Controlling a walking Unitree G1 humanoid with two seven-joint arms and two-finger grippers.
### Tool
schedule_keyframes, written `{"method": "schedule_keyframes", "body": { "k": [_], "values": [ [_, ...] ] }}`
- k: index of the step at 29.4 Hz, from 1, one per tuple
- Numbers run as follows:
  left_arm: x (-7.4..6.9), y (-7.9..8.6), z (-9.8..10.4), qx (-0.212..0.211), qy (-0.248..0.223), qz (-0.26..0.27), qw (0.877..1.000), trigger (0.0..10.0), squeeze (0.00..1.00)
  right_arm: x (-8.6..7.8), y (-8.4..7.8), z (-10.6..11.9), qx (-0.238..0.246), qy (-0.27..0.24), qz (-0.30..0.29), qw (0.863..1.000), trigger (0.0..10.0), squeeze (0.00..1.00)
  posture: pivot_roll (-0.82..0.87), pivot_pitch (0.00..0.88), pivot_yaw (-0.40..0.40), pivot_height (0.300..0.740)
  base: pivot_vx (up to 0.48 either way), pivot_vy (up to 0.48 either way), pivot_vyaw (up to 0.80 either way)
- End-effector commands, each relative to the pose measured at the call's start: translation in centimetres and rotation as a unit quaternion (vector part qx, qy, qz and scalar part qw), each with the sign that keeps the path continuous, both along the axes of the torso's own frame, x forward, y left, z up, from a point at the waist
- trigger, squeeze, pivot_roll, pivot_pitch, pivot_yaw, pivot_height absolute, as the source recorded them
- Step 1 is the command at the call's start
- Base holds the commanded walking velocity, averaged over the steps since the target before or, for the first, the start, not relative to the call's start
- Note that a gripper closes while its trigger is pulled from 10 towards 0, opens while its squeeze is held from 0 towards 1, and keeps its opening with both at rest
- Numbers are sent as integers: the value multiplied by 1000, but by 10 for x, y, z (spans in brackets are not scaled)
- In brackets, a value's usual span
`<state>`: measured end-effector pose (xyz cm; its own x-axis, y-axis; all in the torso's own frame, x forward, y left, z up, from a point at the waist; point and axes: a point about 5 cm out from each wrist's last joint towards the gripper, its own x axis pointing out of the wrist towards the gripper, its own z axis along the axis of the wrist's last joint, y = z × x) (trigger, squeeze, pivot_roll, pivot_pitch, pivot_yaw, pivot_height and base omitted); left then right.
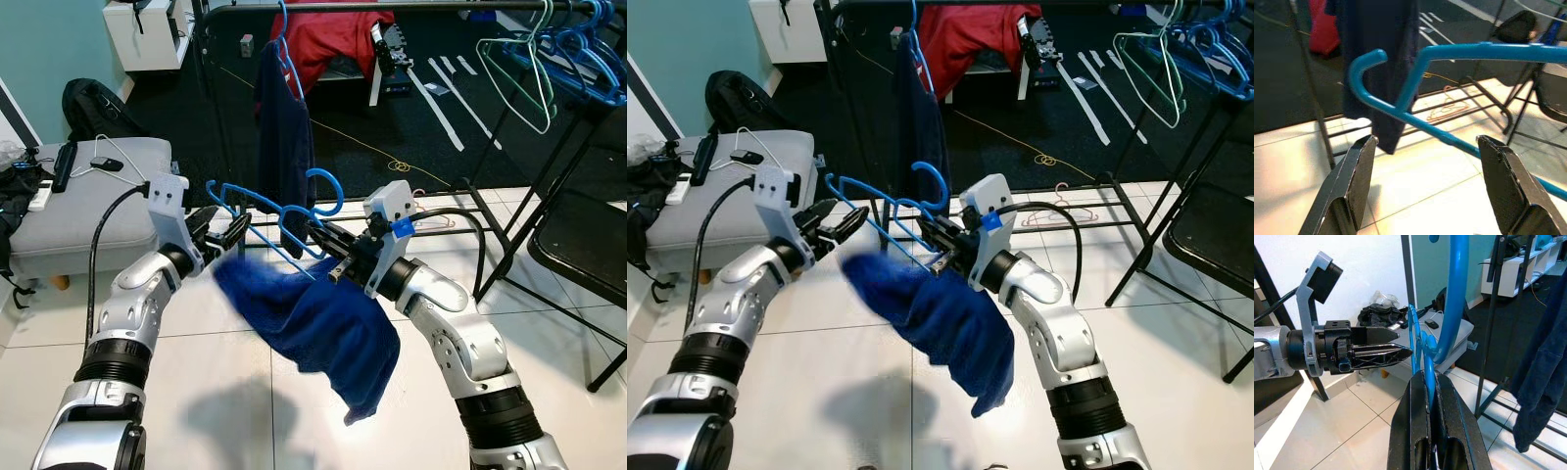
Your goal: Hang hanger
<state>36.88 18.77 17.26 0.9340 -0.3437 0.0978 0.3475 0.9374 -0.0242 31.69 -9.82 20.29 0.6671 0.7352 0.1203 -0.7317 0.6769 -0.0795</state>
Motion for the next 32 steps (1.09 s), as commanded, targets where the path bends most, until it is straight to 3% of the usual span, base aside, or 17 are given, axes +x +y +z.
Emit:
{"method": "schedule_keyframes", "body": {
  "k": [1, 25, 27, 29, 31, 32],
  "values": [
    [-1, 8, -4, 19, 7, 20, 1000, 10000, 0, -3, 1, 2, 0, -8, 2, 1000, 10000, 0, -51, 132, 52, 740, 0, 0, 0],
    [0, 7, -7, 16, 18, 24, 999, 10000, 0, -1, 2, 3, -2, -13, -4, 1000, 10000, 0, -44, 143, 61, 740, 0, 0, 0],
    [-11, -3, -19, 52, 50, -50, 996, 10000, 0, 14, -6, 8, 7, -23, -72, 997, 10000, 0, -29, 149, 67, 740, 0, 0, 0],
    [-11, -3, -19, 52, 50, -50, 996, 10000, 0, 14, -6, 8, 7, -23, -72, 997, 10000, 0, -29, 149, 67, 740, 0, 0, 0],
    [-26, -16, -28, 84, 70, -129, 986, 10000, 0, 30, -17, 13, 28, -25, -145, 989, 10000, 0, -12, 157, 59, 740, 0, 0, 0],
    [-26, -16, -28, 84, 70, -129, 986, 10000, 0, 30, -17, 13, 28, -25, -145, 989, 10000, 0, -12, 157, 59, 740, 0, 0, 0]
  ]
}}
